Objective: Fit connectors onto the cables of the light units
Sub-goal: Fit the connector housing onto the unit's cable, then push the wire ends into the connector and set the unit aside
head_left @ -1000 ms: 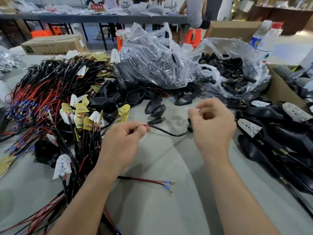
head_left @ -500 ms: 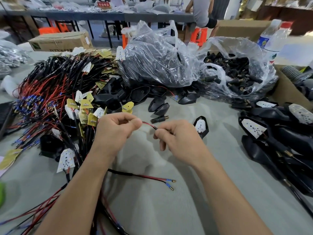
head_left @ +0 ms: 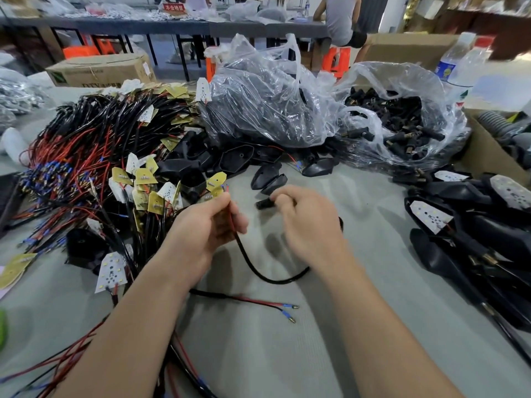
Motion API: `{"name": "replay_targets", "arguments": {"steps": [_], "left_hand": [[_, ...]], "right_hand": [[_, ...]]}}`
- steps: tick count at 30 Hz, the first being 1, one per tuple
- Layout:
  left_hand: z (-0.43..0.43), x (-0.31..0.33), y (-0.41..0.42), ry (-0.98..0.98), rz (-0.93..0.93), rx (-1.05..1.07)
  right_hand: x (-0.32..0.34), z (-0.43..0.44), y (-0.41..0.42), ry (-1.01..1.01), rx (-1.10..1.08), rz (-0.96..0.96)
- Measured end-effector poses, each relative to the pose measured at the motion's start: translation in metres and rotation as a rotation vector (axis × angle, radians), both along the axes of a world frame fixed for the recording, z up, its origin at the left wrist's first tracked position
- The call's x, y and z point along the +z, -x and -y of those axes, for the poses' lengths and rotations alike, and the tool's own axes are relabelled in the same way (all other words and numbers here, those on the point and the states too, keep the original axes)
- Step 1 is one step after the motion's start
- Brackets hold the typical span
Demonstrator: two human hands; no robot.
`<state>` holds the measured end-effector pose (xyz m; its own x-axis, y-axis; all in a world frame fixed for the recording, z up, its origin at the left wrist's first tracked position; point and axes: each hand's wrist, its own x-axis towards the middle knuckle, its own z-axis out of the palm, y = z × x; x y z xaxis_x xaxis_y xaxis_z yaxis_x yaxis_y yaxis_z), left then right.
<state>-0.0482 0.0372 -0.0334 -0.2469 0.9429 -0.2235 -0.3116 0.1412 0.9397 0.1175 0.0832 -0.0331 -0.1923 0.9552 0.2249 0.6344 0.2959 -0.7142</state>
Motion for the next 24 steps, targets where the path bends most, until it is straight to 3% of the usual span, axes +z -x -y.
{"name": "replay_targets", "arguments": {"steps": [6, 13, 15, 20, 24], "left_hand": [[-0.004, -0.013, -0.004, 0.019, -0.378, -0.001], [0.001, -0.019, -0.004, -0.162, -0.939, 0.183], [0.003, -0.015, -0.001, -0.156, -0.955, 0.269], [0.004, -0.009, 0.005, -0.147, -0.892, 0.357], [0.009, -0.007, -0.001, -0.142, -1.032, 0.465]], "right_hand": [[-0.03, -0.022, -0.002, -0.06, 0.165, 0.495], [-0.028, -0.019, 0.002, -0.121, 0.132, 0.53], [-0.023, -0.013, 0.002, -0.138, 0.157, 0.473], [-0.013, 0.003, 0.0, -0.163, 0.03, 0.081], [-0.007, 0.014, -0.003, -0.097, -0.014, -0.17]]}}
